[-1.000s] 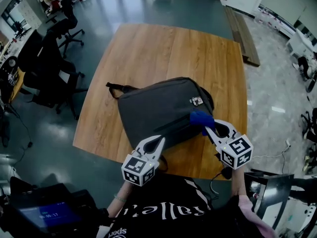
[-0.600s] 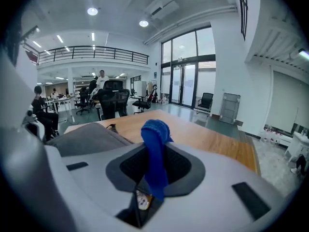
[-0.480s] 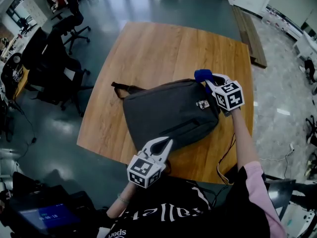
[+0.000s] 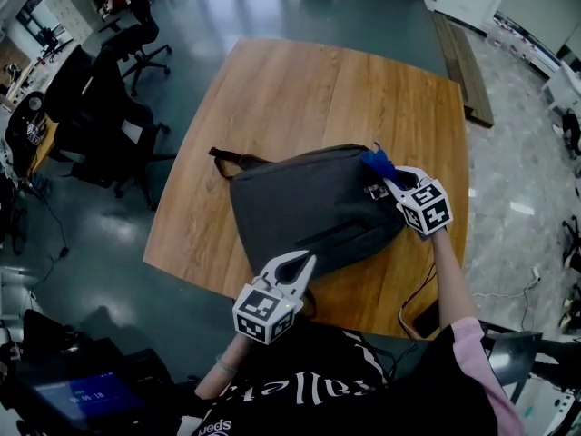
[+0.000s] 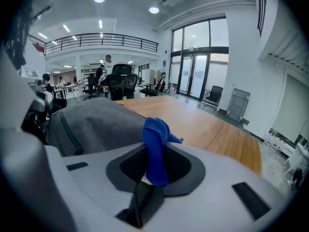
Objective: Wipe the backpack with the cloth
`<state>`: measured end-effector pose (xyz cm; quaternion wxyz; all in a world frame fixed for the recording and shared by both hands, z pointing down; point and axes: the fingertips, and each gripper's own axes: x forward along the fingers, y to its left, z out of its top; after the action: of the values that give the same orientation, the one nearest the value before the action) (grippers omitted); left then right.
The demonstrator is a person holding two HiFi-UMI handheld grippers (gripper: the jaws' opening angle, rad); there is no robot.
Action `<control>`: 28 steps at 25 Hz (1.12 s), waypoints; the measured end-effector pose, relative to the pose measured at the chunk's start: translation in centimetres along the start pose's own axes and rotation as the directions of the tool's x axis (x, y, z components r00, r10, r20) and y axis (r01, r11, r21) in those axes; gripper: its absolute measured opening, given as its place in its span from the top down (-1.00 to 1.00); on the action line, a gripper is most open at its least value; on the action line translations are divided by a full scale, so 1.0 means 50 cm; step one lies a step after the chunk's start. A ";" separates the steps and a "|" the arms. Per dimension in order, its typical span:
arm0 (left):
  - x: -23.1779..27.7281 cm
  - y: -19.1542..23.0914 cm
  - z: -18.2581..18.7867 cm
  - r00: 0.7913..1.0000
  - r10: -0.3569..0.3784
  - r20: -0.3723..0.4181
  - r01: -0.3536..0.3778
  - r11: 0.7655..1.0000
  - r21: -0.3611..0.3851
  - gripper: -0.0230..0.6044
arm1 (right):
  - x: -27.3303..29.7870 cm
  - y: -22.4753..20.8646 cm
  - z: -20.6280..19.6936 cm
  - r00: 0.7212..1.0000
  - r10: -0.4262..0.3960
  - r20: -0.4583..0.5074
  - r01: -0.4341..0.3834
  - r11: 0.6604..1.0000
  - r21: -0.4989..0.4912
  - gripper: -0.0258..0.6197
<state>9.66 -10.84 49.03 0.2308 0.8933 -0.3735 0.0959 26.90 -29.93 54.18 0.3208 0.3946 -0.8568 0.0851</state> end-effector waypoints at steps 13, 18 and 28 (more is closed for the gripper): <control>-0.013 -0.035 -0.014 1.000 0.016 0.010 -0.016 1.000 -0.005 0.93 | -0.180 0.096 -0.116 0.998 -0.057 0.039 0.050 0.985 0.163 0.72; -0.021 -0.062 -0.027 0.999 0.030 0.028 -0.030 1.000 -0.005 0.93 | -0.234 0.145 -0.144 0.995 -0.069 0.071 0.051 0.973 0.225 0.72; -0.068 -0.117 -0.093 0.997 0.079 0.022 -0.078 0.997 -0.021 0.93 | -0.287 0.258 -0.180 0.993 -0.012 0.121 -0.022 0.961 0.277 0.72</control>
<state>11.44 -2.87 49.92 0.2315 0.8767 -0.4118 0.0910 28.76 -8.73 53.74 0.2093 0.4380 -0.8553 0.1808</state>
